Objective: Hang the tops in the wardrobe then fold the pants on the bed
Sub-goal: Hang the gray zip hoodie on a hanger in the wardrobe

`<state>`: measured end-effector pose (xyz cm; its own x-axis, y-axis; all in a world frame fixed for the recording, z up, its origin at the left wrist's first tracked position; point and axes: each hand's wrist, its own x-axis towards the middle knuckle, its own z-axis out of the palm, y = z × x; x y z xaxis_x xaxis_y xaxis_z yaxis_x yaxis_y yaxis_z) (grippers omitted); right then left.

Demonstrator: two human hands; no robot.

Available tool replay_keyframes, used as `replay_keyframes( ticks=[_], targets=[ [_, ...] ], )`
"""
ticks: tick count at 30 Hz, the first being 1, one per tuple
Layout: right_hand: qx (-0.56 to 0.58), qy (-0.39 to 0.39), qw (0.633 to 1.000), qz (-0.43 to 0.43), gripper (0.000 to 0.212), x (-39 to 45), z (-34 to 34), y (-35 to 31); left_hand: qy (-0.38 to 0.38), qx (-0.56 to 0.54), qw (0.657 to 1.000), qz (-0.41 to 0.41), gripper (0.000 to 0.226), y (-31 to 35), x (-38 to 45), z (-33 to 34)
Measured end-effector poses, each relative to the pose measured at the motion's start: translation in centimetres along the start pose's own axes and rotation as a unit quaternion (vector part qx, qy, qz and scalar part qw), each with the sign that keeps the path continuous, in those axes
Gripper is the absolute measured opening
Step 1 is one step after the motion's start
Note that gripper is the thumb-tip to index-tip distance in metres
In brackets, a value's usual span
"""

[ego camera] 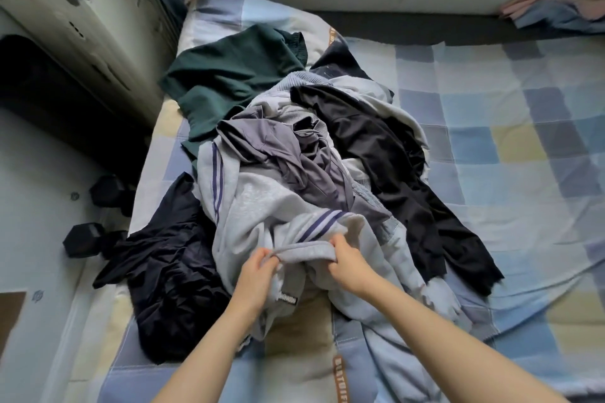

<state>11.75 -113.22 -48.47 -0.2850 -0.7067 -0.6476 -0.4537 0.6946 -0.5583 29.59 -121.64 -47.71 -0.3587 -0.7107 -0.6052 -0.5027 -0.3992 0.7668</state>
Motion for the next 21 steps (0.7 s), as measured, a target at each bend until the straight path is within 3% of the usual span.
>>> replay_keyframes(
  ticks=[3, 4, 7, 13, 15, 17, 19, 21],
  targets=[
    [0.141, 0.06, 0.988, 0.01, 0.022, -5.0, -1.1, -1.0, -0.103, 0.138, 0.985, -0.019, 0.038, 1.6, -4.5, -1.5],
    [0.163, 0.072, 0.984, 0.017, 0.026, -6.9, -1.6, -1.9, -0.104, 0.218, 0.97, -0.015, 0.039, 2.3, -5.9, -2.0],
    [0.13, 0.095, 0.987, -0.026, 0.042, -12.6, -4.0, -4.9, 0.022, 0.337, 0.939, 0.062, 0.016, 5.3, -9.7, -3.1],
    [0.13, 0.125, 0.976, -0.118, 0.034, -23.5, -10.0, -11.3, 0.251, 0.404, 0.867, 0.146, 0.021, 12.2, -17.3, -7.0],
    [0.167, 0.158, 0.964, -0.132, 0.035, -27.6, -12.1, -13.0, 0.288, 0.353, 0.876, 0.156, 0.019, 14.0, -20.6, -8.7],
    [0.215, 0.183, 0.946, -0.161, 0.037, -30.9, -13.9, -14.4, 0.289, 0.265, 0.907, 0.15, 0.027, 15.6, -22.8, -10.7],
    [0.233, 0.198, 0.933, -0.188, 0.033, -34.1, -15.3, -15.8, 0.233, 0.144, 0.952, 0.133, 0.031, 18.1, -25.1, -12.2],
    [0.253, 0.222, 0.917, -0.215, 0.025, -37.1, -16.4, -17.1, 0.111, -0.045, 0.987, 0.11, 0.021, 21.3, -27.8, -13.1]
  ],
)
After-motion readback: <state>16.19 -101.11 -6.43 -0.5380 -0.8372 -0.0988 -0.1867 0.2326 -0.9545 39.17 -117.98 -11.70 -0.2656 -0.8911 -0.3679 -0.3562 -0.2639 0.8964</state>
